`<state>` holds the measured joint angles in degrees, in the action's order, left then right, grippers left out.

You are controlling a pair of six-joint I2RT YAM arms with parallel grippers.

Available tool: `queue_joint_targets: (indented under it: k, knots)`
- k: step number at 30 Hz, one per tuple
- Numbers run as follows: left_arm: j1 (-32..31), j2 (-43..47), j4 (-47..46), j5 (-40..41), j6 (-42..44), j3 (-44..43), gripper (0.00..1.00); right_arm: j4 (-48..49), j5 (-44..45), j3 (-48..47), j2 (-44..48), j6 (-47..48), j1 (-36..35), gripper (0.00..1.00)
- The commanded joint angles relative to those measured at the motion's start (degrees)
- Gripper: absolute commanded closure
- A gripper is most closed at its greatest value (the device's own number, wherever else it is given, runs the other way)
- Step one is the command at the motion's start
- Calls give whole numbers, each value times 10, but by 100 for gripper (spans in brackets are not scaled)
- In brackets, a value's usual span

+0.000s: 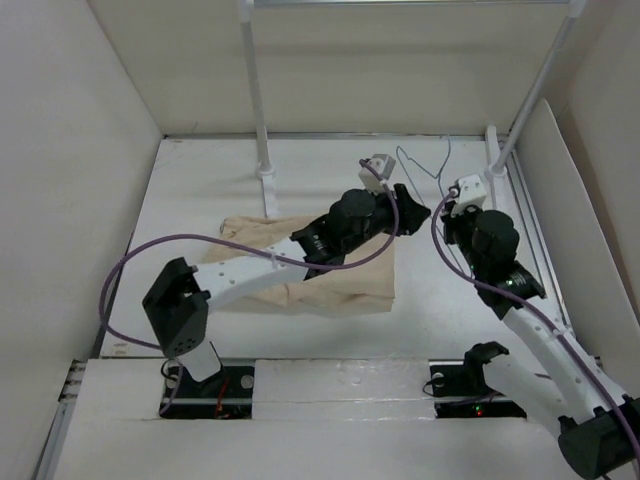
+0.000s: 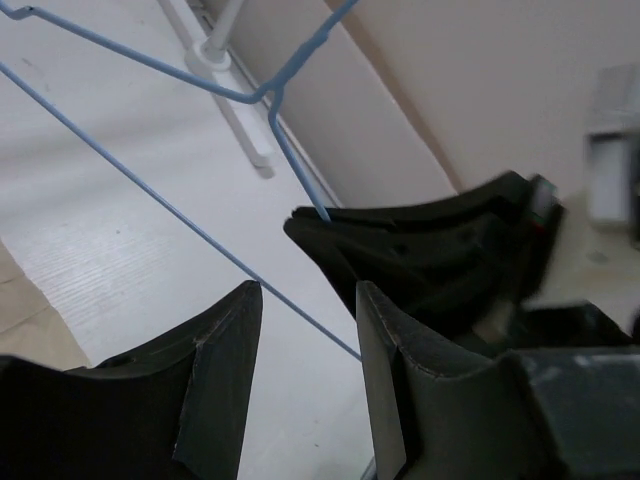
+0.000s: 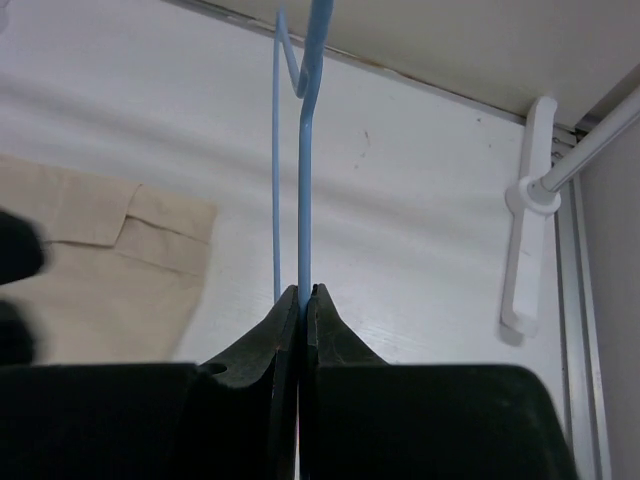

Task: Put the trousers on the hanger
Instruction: Pick up the hanger from the clothesline.

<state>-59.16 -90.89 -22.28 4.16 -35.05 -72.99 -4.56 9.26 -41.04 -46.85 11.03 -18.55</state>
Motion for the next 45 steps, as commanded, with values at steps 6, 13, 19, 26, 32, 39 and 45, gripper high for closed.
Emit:
queue_joint_targets:
  k: [6,13,19,26,32,39,45]
  knots:
    - [-33,-85,36,103,60,-113,62,-29,132,5,6,-23,-109,100]
    - [-39,-101,32,118,67,-126,63,-58,208,14,2,-43,-166,100]
    - [-39,-46,-41,116,42,-35,65,-52,198,46,12,-41,-148,100]
    - [-39,-18,-78,125,50,5,61,-32,147,61,23,-29,-127,100]
    - [-39,-85,-22,135,83,-92,58,-25,100,54,47,-33,-140,100]
    - [-39,-122,15,140,96,-152,60,-36,84,59,73,-39,-165,100]
    - [-39,-149,50,160,103,-180,66,-59,142,49,69,-47,-199,100]
